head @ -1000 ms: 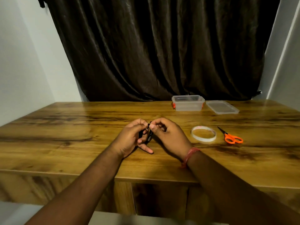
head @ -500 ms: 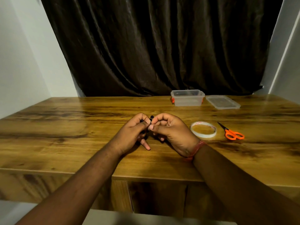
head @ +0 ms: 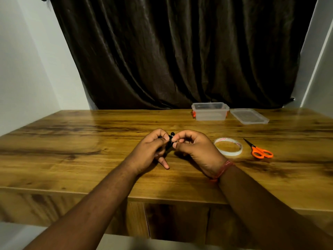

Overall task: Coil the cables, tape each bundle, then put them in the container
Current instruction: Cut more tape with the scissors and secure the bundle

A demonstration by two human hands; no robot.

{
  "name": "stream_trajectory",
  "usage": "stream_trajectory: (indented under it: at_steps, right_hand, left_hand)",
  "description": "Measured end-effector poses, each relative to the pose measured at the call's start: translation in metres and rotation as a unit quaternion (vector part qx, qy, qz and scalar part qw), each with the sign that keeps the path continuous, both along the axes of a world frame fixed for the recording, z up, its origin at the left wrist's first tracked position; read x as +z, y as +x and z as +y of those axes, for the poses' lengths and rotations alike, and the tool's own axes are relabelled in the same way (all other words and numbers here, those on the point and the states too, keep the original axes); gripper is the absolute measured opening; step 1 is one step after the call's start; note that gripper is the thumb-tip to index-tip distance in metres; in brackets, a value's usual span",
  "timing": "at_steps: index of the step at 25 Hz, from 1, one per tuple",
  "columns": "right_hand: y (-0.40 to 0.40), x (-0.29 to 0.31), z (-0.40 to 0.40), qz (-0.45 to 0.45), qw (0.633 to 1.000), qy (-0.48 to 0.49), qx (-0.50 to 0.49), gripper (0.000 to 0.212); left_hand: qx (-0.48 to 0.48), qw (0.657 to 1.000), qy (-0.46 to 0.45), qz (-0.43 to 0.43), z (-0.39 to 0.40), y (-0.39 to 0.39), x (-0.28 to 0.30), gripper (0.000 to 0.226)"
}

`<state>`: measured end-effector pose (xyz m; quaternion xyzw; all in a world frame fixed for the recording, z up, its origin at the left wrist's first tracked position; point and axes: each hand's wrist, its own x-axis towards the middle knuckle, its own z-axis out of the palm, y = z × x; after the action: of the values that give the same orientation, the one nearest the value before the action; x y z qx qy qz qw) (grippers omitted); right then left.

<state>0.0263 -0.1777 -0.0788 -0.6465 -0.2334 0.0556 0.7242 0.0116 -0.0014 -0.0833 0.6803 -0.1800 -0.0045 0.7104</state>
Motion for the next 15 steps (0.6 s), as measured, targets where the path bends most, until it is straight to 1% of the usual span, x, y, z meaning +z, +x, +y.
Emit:
stream_trajectory:
  at_steps: [2, 4, 6, 8, 9, 11, 13, 15]
  right_hand:
    - [-0.001, 0.001, -0.002, 0.010, 1.000, 0.007, -0.001, 0.008]
    - [-0.002, 0.003, -0.003, 0.022, 1.000, 0.016, 0.007, 0.008]
    - [-0.003, 0.004, -0.004, 0.043, 0.997, 0.048, 0.046, 0.011]
    - [-0.004, 0.006, -0.006, 0.055, 0.992, 0.094, 0.069, 0.007]
    - [-0.004, 0.007, -0.006, 0.057, 0.990, 0.115, 0.066, 0.005]
    - [-0.004, 0.009, -0.007, 0.057, 0.987, 0.143, 0.051, 0.012]
    - [-0.004, 0.011, -0.007, 0.052, 0.986, 0.156, 0.034, 0.013]
    - [-0.003, 0.011, -0.007, 0.049, 0.982, 0.180, -0.005, 0.011]
  left_hand:
    - [0.002, 1.000, -0.001, 0.001, 0.001, 0.000, 0.001, 0.011]
    - [0.000, 1.000, 0.002, 0.000, 0.002, 0.000, 0.000, 0.011]
    - [-0.006, 1.000, 0.002, 0.001, 0.003, 0.000, 0.000, 0.012]
    - [-0.014, 1.000, -0.005, 0.007, 0.002, 0.000, 0.001, 0.012]
    - [-0.021, 1.000, -0.009, 0.012, 0.001, 0.000, 0.001, 0.013]
    - [-0.041, 0.999, -0.016, 0.022, -0.001, -0.002, 0.001, 0.017]
    - [-0.061, 0.997, -0.024, 0.035, -0.003, -0.002, 0.001, 0.023]
    - [-0.071, 0.996, -0.027, 0.047, -0.004, -0.003, 0.002, 0.031]
